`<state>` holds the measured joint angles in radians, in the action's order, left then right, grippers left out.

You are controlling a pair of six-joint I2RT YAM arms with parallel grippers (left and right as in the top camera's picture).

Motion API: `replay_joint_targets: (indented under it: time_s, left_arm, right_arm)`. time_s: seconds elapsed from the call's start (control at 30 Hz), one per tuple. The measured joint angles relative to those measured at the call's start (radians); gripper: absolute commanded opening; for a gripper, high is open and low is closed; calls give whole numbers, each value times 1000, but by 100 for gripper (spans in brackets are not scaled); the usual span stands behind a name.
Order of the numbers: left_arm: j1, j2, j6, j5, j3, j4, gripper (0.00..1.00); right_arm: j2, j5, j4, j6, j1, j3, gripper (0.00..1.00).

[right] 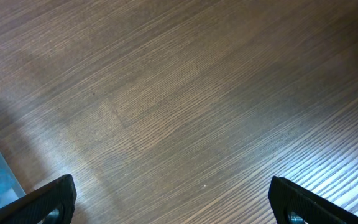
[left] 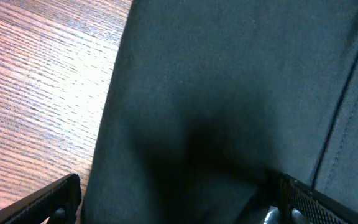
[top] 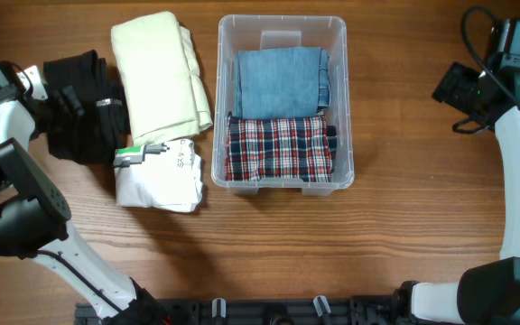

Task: Pack container
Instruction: 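Move left gripper toward the black clothing on the left, then grasp the black clothing with left gripper and lower it into the bin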

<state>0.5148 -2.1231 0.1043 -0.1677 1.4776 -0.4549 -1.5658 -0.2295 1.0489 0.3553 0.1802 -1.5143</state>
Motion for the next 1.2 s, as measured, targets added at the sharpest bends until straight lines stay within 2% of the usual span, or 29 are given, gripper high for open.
replay_joint_targets:
  time_s: [0.17,0.2,0.27,0.33,0.4,0.43,0.47,0.73,0.87,1.0,1.13,1.2]
  left_arm:
    - [6,-27,0,-33,8,4,100]
    - [8,-32,0,-39,11,4,91]
    - [11,-36,5,-53,14,3,67]
    - [10,-37,5,-60,15,0,47]
    - [11,-37,8,-59,19,-11,28]
    - [13,-37,12,-58,21,-14,12]
    - [14,-37,17,-58,23,-17,4]
    - [9,14,-8,-29,15,-38,4]
    - [9,159,-116,-29,2,-32,4]
    - [-24,381,-211,-60,2,-11,4]
    - [-176,561,-277,-89,2,-8,4]
    - [-307,617,-311,-109,2,-8,4]
  right_arm:
    - [0,0,0,0,0,0,100]
    - [0,0,0,0,0,0,100]
    - [0,0,0,0,0,0,100]
    - [0,0,0,0,0,0,100]
    - [0,0,0,0,0,0,100]
    - [0,0,0,0,0,0,100]
    - [0,0,0,0,0,0,100]
    - [0,0,0,0,0,0,100]
    - [0,0,0,0,0,0,100]
    - [0,0,0,0,0,0,100]
    - [0,0,0,0,0,0,100]
    - [0,0,0,0,0,0,100]
